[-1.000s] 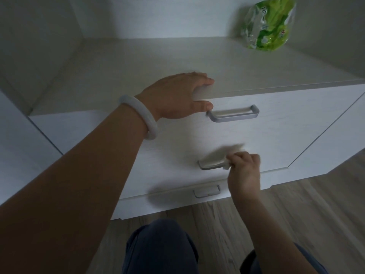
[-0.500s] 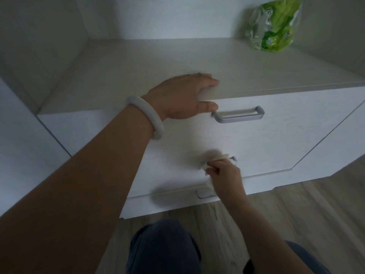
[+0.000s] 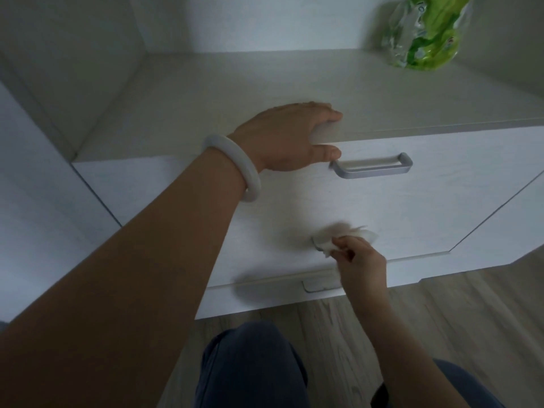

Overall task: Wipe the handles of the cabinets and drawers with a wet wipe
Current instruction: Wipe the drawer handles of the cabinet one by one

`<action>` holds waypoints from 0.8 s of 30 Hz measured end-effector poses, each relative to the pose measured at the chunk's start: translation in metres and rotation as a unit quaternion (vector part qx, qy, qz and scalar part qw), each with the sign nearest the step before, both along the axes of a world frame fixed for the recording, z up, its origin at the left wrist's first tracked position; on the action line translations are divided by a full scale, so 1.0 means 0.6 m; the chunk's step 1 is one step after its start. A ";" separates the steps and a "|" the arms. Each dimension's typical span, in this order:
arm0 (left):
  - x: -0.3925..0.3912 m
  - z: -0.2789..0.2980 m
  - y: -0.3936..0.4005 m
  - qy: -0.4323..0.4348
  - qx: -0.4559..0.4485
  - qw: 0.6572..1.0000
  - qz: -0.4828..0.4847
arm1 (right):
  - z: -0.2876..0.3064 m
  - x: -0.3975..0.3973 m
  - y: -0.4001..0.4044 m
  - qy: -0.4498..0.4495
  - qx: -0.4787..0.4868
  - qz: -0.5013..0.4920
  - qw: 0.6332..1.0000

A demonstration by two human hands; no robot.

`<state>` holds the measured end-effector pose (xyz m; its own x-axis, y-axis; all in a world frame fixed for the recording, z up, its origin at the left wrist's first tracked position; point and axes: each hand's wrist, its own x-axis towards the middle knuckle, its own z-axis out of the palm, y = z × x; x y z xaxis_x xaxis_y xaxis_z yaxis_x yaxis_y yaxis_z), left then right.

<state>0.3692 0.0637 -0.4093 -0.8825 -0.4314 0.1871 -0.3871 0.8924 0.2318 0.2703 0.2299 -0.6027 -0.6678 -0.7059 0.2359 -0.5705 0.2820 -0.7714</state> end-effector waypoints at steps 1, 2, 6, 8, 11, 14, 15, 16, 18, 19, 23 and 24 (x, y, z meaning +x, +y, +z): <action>0.000 -0.001 -0.001 0.001 -0.001 1.000 0.001 | -0.001 0.009 -0.006 -0.001 0.003 0.007 1.000; -0.001 -0.001 -0.001 0.002 -0.001 1.000 0.002 | -0.003 0.021 -0.015 0.014 0.006 0.023 1.000; 0.000 -0.002 -0.003 -0.004 0.003 1.000 -0.001 | -0.010 0.046 -0.034 0.035 0.006 0.051 0.998; 0.001 -0.002 -0.003 -0.008 0.003 1.000 -0.002 | -0.012 0.029 -0.022 0.059 0.004 0.073 0.996; 0.001 -0.001 -0.005 -0.007 0.008 1.000 -0.002 | -0.010 -0.024 0.007 0.085 0.027 0.045 0.995; 0.000 -0.003 -0.005 -0.002 0.005 1.000 -0.004 | -0.001 -0.071 0.031 0.053 0.051 -0.028 0.997; -0.001 -0.003 -0.005 0.000 0.005 1.000 -0.003 | 0.001 -0.077 0.033 0.059 0.054 -0.047 0.996; -0.002 -0.004 -0.005 0.001 0.004 1.000 -0.002 | 0.000 -0.079 0.033 0.064 0.049 -0.075 0.994; -0.001 -0.004 -0.005 0.002 0.002 1.000 0.004 | 0.003 -0.078 0.030 0.043 0.027 -0.146 0.988; -0.001 -0.003 -0.005 0.000 0.002 1.000 0.004 | 0.005 -0.075 0.028 0.017 0.022 -0.168 0.985; -0.002 -0.004 -0.003 -0.002 0.004 1.000 -0.001 | -0.006 -0.060 0.011 -0.248 -0.029 -0.163 0.955; -0.002 -0.003 -0.003 -0.001 0.004 1.000 0.002 | -0.011 -0.055 0.005 -0.335 -0.073 -0.168 0.924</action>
